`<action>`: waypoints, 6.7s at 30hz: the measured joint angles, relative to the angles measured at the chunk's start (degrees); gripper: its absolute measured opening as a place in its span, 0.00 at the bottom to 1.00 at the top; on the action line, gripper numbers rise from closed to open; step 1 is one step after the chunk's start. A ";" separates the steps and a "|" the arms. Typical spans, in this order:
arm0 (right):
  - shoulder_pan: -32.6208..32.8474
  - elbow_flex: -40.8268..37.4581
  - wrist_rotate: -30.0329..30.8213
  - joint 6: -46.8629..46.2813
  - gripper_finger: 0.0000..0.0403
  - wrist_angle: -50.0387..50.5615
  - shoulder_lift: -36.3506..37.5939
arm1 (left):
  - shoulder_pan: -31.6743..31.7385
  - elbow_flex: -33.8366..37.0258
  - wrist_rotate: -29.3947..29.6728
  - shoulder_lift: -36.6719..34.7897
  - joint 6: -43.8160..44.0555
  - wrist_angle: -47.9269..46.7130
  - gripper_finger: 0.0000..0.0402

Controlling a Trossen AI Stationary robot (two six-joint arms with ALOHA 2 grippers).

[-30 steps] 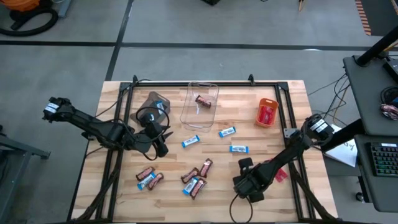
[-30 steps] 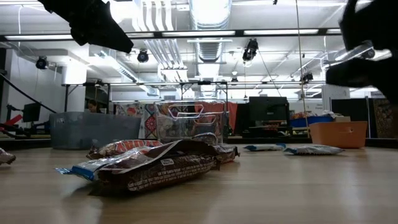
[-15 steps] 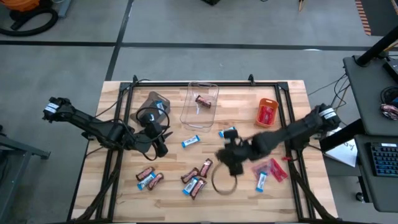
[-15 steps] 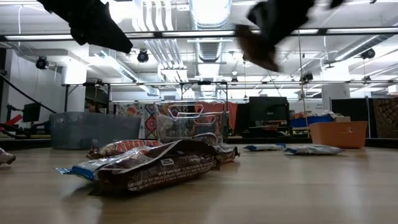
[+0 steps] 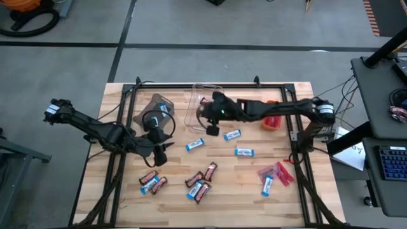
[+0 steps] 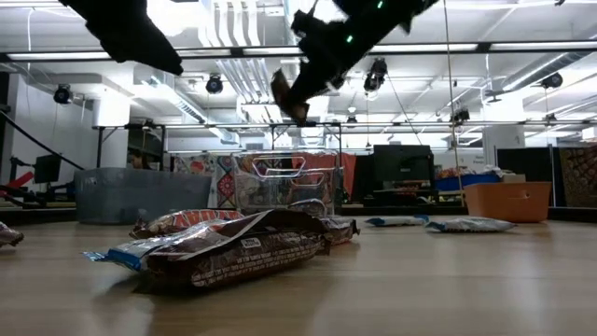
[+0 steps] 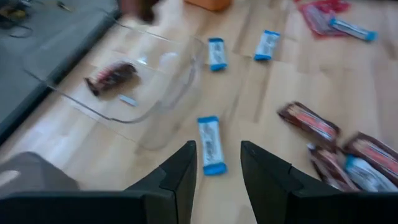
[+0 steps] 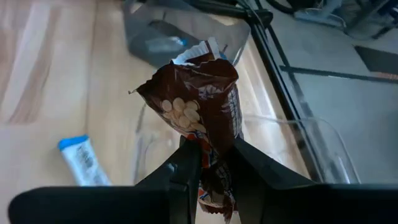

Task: Sort candy
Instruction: Put the brown chocolate into the transparent bin, then put the blue chocolate into the black bin

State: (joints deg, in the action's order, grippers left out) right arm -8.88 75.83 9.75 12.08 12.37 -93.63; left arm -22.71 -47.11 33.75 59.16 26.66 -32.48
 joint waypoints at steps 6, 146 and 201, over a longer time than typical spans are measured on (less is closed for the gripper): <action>-5.58 -0.03 -1.19 1.20 0.17 -3.91 -5.41 | -1.33 -0.02 -3.58 -0.17 3.51 -2.45 0.27; 31.25 -40.19 5.32 -24.07 0.40 -25.08 26.80 | 7.92 19.72 -6.36 16.60 -8.80 54.08 0.11; 31.25 -40.19 5.32 -25.19 0.40 -25.03 26.78 | 44.60 7.74 -1.05 11.08 -4.99 -15.31 0.15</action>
State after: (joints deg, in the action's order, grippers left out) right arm 22.37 35.64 15.07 -13.10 -12.67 -66.85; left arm 21.89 -39.38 32.70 70.23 21.67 -47.79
